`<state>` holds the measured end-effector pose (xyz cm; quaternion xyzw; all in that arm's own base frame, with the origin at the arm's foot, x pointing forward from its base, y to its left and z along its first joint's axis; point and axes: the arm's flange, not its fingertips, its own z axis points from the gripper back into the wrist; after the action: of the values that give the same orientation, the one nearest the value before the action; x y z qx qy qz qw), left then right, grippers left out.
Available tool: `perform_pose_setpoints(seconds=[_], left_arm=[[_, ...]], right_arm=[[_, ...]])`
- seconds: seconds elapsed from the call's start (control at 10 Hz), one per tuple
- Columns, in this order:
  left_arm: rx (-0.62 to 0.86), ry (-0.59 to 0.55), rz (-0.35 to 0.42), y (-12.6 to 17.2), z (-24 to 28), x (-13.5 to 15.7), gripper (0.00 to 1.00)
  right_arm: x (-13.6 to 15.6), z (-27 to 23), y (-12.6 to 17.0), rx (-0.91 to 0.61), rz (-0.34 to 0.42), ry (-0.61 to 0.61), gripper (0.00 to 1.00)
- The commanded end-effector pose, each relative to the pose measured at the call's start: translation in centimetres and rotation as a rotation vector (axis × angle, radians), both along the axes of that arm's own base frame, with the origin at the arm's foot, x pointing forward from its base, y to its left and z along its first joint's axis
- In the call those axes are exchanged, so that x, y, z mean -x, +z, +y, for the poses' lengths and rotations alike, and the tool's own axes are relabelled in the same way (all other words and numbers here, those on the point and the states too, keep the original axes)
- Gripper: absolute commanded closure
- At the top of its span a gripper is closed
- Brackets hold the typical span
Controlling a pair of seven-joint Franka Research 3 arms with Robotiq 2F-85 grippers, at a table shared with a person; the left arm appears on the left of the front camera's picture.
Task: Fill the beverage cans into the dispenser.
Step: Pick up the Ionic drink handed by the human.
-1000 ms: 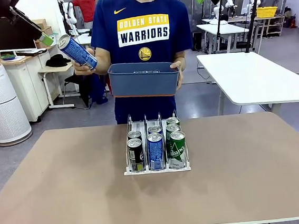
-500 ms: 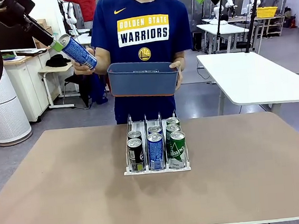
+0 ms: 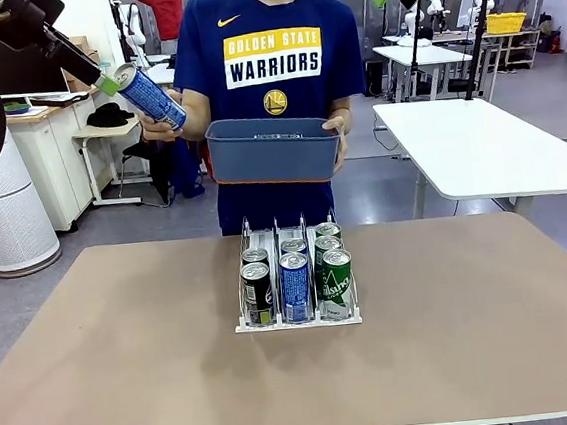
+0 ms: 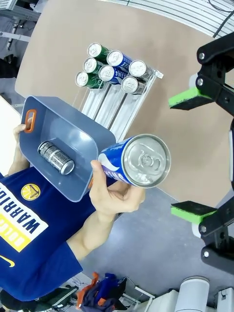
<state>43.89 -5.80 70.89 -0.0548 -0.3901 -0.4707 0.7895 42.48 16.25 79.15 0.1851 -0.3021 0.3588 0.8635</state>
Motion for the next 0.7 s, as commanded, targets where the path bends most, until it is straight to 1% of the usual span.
perform_pose_setpoints(seconds=[0.0,0.2,0.6], left_arm=[[0.03,-0.027,-0.044,-0.6,0.0,-1.2,0.0],[0.044,-0.053,-0.041,-0.8,-0.5,-2.4,0.0],[0.011,-0.087,-0.055,-0.4,-0.9,-4.8,0.0]], right_arm=[[0.0,0.0,0.0,0.001,0.005,-0.005,0.0],[0.0,0.0,0.0,0.001,0.005,-0.005,0.0],[0.0,0.0,0.0,0.001,0.005,-0.005,0.0]])
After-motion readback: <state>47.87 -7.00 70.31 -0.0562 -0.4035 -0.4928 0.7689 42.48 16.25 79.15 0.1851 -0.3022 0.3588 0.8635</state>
